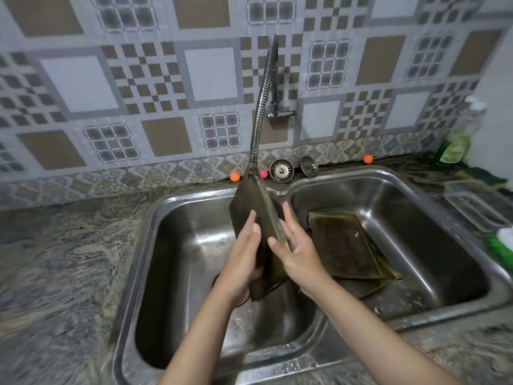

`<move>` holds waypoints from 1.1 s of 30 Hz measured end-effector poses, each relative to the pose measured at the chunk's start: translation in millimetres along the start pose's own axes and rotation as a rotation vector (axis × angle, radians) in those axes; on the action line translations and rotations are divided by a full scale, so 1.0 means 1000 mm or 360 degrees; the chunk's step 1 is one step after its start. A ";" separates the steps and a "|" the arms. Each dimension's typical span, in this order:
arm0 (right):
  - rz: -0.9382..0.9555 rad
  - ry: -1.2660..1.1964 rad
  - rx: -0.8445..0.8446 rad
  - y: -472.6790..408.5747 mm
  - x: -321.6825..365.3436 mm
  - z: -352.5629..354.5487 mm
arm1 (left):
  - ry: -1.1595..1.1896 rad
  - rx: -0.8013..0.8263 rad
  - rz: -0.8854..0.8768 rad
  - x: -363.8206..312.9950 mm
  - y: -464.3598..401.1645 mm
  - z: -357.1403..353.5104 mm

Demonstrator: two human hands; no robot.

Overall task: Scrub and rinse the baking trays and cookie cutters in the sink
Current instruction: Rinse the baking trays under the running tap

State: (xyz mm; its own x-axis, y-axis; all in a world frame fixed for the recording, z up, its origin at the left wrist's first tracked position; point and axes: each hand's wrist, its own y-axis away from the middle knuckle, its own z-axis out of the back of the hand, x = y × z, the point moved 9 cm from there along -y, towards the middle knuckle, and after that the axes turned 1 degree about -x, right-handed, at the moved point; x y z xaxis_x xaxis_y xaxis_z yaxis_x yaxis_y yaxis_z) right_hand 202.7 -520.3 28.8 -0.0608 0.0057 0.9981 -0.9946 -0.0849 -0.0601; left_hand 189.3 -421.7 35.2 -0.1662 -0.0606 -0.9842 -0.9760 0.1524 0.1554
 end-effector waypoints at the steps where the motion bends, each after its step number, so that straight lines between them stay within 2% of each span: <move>1: -0.0003 -0.0012 0.0000 0.002 0.000 -0.004 | -0.0001 0.0011 -0.0050 -0.008 0.001 -0.003; 5: -0.0059 -0.0228 0.0010 0.012 0.003 -0.008 | -0.0083 -0.0029 -0.0200 -0.018 0.001 -0.014; 10: -0.0043 -0.0307 0.0109 0.019 0.011 0.014 | 0.0016 -0.0097 -0.0274 -0.015 -0.007 -0.026; 13: 0.0008 -0.0113 -0.0023 0.013 0.016 0.055 | 0.0235 -0.0248 -0.0279 -0.013 -0.017 -0.027; 14: 0.0040 0.0054 -0.0181 0.009 0.014 0.079 | 0.0322 -0.0295 -0.0269 -0.012 -0.021 -0.028; 16: 0.0062 0.0652 -0.0459 0.001 0.010 0.128 | 0.0432 -0.0353 -0.0271 -0.011 -0.027 -0.036; 17: 0.0000 0.0877 -0.0483 -0.004 0.004 0.147 | 0.0451 -0.0368 -0.0274 -0.009 -0.030 -0.041; 18: -0.0129 0.0894 -0.0431 -0.010 -0.008 0.162 | 0.0452 -0.0378 -0.0268 -0.006 -0.033 -0.046; 21: -0.0415 0.0379 -0.0230 -0.023 -0.042 0.182 | 0.0292 -0.0416 -0.0196 0.015 -0.049 -0.058; 25: -0.0494 0.0202 -0.0401 -0.034 -0.073 0.219 | -0.0304 -0.0493 -0.0136 0.045 -0.062 -0.058; 29: -0.0449 0.0395 -0.0548 -0.037 -0.092 0.267 | -0.0800 -0.0917 -0.0336 0.028 -0.054 -0.025; 33: -0.0459 0.0626 -0.0562 -0.039 -0.118 0.303 | -0.0870 -0.1315 -0.0689 -0.020 -0.050 -0.002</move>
State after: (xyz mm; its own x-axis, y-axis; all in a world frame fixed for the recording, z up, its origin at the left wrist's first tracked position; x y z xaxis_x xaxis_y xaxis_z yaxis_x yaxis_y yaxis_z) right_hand 274.0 -819.5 -83.0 0.2558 0.3531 0.8999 -0.9394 0.3107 0.1451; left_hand 241.5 -429.8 46.7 0.1009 0.5302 -0.8418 -0.7635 -0.5012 -0.4072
